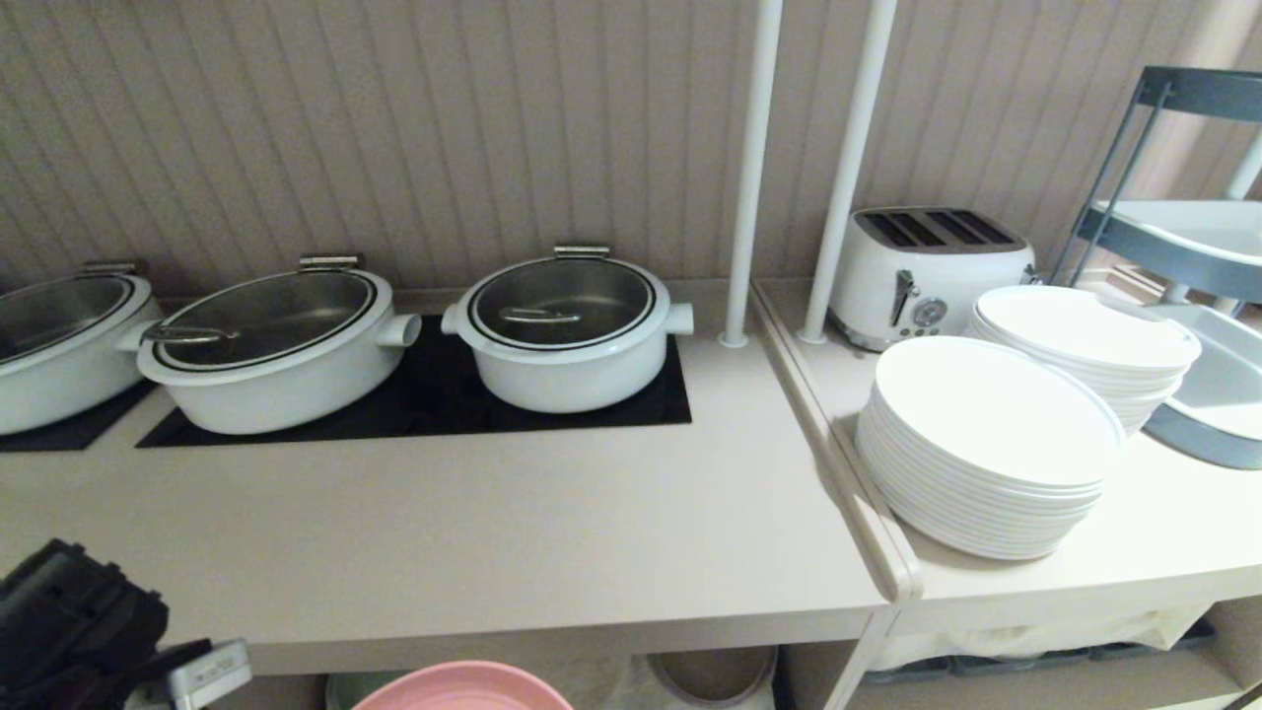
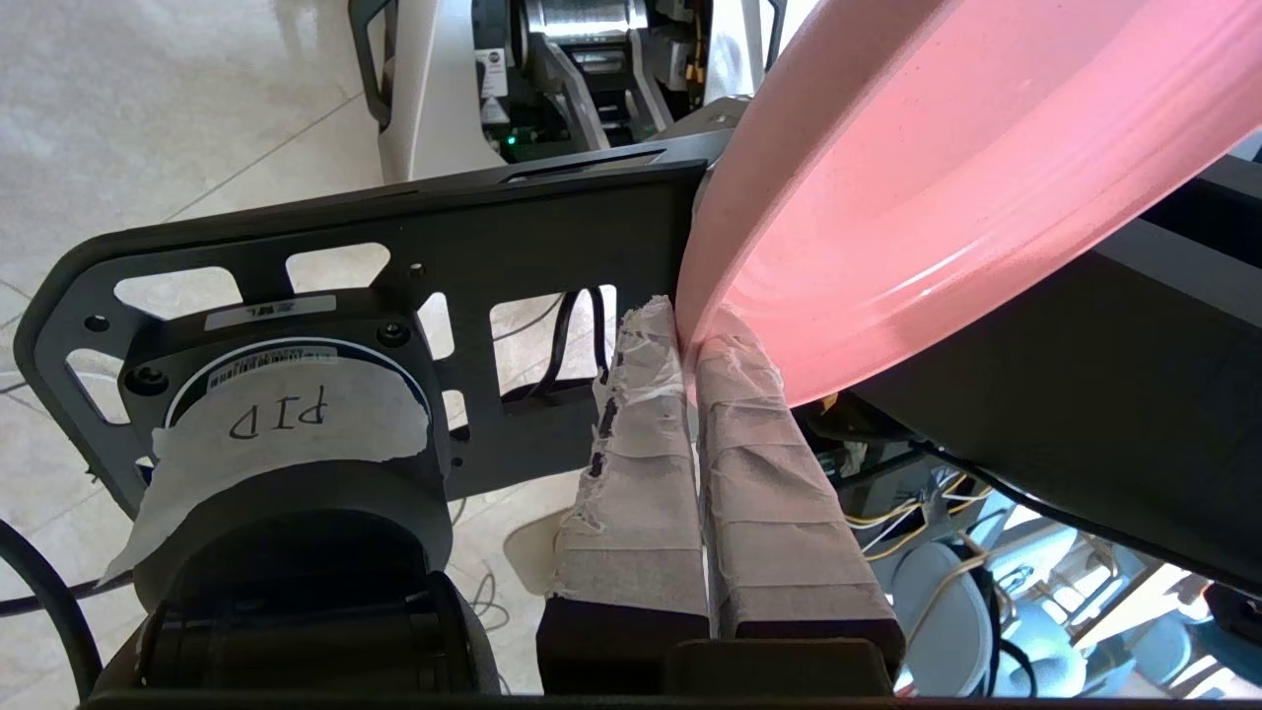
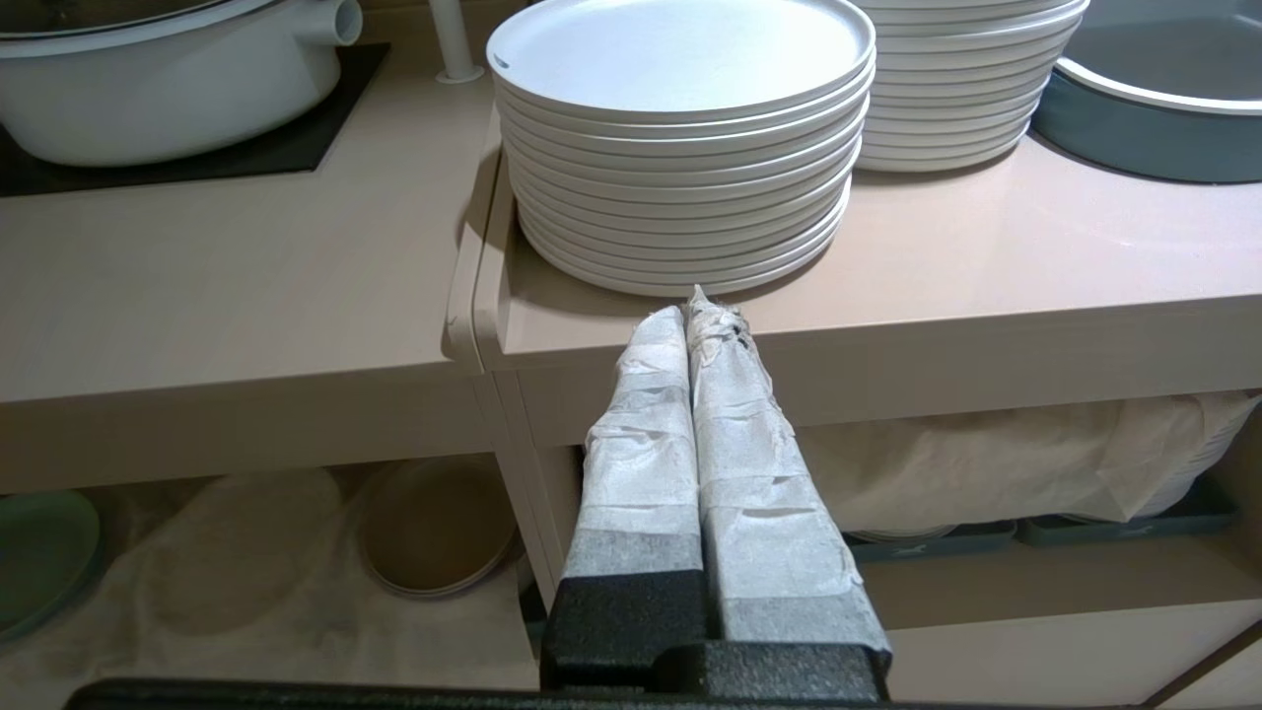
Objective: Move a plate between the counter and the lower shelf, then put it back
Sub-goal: Put the plate in the cupboard
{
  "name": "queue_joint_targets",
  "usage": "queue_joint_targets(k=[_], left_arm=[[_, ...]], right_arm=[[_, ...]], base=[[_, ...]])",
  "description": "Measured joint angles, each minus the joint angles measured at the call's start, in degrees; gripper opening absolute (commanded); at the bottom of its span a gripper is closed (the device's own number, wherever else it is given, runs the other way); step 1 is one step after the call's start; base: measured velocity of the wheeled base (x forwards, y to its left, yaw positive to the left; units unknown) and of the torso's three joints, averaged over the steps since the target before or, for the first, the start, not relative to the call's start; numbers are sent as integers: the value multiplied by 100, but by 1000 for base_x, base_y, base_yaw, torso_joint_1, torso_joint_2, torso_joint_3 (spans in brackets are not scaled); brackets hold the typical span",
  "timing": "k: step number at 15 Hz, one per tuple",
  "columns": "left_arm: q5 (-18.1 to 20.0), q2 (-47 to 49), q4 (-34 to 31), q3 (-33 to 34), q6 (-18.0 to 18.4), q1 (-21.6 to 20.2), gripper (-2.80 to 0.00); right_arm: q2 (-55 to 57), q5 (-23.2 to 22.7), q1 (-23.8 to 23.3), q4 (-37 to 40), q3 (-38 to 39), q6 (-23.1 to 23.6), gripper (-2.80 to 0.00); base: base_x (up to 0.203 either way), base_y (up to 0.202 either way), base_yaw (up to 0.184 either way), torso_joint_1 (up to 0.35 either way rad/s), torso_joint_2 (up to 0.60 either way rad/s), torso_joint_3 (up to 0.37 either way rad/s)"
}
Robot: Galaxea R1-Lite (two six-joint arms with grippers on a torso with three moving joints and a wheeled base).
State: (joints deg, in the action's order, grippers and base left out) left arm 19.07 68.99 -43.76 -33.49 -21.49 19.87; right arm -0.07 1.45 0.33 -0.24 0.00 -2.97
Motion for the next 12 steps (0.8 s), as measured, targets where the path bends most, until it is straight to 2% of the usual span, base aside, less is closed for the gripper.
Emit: queue_joint_targets(k=[12], left_arm=[[-2, 39, -2, 13, 2, 0, -280]], right_arm=[[0, 2, 0, 2, 0, 0, -280]], base=[[0, 0, 0, -103, 222, 112]])
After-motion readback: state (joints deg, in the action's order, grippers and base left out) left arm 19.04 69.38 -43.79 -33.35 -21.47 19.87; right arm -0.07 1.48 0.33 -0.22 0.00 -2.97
